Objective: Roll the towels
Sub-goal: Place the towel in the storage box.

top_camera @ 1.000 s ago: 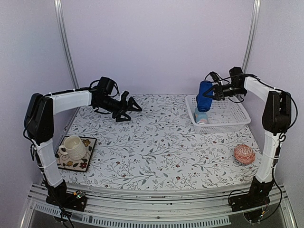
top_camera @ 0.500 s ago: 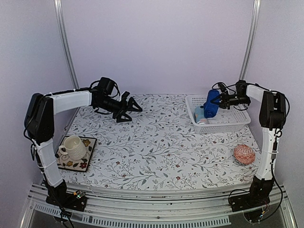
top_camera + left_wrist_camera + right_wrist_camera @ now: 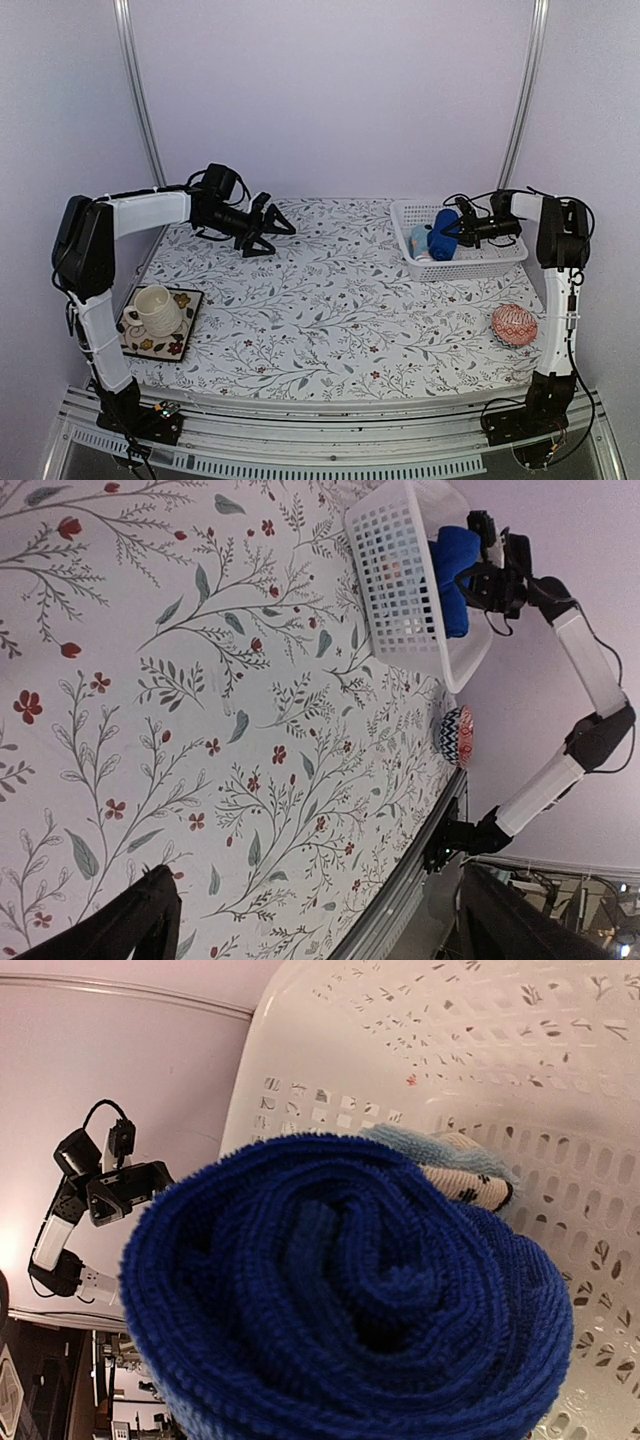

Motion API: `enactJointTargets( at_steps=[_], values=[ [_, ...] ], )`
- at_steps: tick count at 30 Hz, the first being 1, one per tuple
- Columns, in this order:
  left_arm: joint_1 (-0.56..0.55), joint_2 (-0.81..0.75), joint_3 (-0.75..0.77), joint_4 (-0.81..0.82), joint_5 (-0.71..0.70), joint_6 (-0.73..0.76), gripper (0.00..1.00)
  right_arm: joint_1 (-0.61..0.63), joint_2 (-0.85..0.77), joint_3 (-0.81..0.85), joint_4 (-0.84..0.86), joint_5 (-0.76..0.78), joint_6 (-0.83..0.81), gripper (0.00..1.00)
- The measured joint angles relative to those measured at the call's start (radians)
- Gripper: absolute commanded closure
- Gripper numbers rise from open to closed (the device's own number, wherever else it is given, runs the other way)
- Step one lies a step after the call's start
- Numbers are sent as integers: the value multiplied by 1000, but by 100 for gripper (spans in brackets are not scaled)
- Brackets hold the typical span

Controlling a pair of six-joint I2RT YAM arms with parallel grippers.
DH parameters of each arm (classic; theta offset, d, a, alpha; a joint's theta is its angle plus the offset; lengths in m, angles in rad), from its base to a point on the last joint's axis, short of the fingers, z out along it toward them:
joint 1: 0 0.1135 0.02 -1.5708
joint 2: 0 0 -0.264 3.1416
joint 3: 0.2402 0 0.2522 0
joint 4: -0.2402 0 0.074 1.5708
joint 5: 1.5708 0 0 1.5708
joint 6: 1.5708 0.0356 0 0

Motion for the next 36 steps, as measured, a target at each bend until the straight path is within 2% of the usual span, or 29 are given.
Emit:
enactJointTargets(
  at_steps=[9, 14, 19, 20, 21, 27, 36],
  values=[
    [18, 17, 0, 0, 29, 22, 3, -22, 38, 45, -32, 76, -13, 93],
    [23, 42, 0, 0, 45, 29, 3, -21, 63, 60, -42, 78, -14, 83],
    [27, 73, 0, -1, 48, 29, 3, -21, 67, 63, -46, 79, -19, 61],
    [27, 73, 0, -1, 48, 29, 3, -21, 67, 63, -48, 79, -14, 42],
    [27, 73, 0, 0, 49, 29, 3, -21, 67, 63, -47, 82, -16, 37],
    [28, 73, 0, 0, 51, 29, 3, -21, 67, 63, -43, 135, -14, 32],
    [31, 73, 0, 0, 51, 29, 3, -15, 60, 83, -46, 282, 6, 33]
  ],
)
